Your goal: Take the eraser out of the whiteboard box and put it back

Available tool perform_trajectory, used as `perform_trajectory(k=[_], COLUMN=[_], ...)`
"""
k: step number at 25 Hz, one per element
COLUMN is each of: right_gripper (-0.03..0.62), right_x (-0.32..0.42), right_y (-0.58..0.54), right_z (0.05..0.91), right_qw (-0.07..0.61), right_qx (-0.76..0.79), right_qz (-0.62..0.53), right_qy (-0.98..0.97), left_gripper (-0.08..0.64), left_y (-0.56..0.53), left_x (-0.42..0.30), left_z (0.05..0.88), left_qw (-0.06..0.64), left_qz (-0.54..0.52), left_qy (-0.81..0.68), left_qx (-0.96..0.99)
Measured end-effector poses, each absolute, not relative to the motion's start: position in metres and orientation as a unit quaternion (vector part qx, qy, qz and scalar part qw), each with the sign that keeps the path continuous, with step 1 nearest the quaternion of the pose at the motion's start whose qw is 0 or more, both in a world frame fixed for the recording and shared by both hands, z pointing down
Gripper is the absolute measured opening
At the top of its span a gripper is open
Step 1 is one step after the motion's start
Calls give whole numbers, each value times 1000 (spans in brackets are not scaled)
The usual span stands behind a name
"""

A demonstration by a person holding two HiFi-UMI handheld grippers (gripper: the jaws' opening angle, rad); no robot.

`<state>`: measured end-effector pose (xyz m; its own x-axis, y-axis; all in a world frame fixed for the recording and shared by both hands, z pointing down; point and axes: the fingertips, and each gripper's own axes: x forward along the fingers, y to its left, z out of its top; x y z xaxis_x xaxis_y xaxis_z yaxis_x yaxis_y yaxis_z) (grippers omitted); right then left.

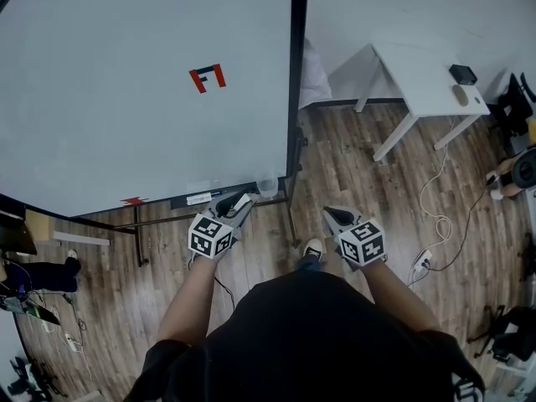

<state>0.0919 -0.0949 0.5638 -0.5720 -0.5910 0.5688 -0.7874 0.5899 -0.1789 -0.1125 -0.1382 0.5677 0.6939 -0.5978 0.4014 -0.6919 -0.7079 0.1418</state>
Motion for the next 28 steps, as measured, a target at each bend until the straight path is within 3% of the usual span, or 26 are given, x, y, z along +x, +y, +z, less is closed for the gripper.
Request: perform_trajectory(k=[28], right_gripper=[-6], right_x=[114], right_y=[-135], right_z=[583], right_qw=[245], right_qx=[395], right_qz=[230], right_qy=[-855], left_gripper=[153], left_y=[-199], left_x=[-68], left_z=[575], left_qw=[148], left_qz=[164], left_qy=[-336], left_qx=[916])
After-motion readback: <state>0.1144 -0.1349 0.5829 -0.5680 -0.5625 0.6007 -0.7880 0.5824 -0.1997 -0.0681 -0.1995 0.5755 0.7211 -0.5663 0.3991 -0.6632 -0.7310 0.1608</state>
